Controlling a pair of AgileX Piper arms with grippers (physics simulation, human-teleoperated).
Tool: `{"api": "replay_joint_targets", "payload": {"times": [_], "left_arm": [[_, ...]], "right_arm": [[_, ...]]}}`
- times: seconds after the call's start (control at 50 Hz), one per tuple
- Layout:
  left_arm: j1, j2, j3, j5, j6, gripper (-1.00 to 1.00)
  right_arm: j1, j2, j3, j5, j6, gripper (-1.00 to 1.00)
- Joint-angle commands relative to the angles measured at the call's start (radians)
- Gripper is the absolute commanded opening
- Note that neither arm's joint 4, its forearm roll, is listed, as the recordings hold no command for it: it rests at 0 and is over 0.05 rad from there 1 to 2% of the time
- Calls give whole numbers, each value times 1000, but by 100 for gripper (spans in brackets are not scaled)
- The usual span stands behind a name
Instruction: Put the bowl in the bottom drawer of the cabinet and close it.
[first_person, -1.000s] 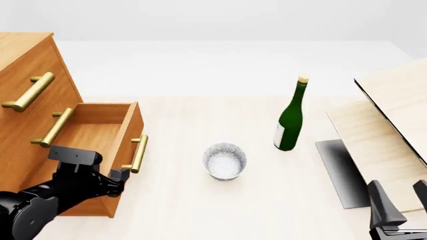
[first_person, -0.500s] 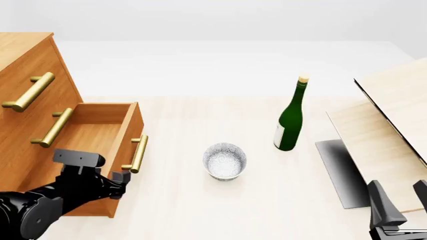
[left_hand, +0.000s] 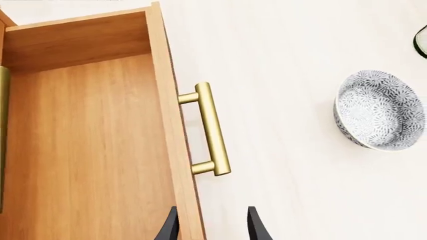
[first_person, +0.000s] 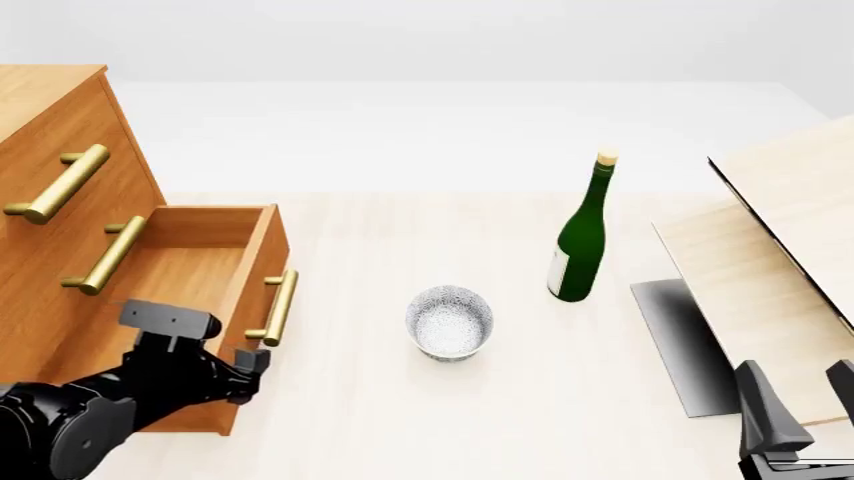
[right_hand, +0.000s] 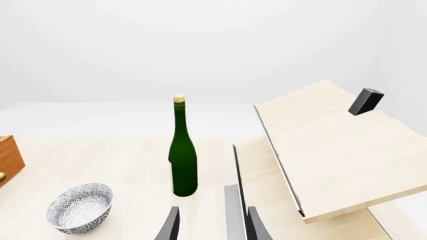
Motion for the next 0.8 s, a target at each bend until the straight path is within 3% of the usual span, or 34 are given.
{"api": "replay_joint_targets", "payload": {"times": [0.02,0.8], "left_arm": [[-35,7,2,0,-22,100],[-128,-29,-1,13,-38,100]], "right_arm": [[0,-1,0,1,0,100],[0,-1,0,1,0,100]]}}
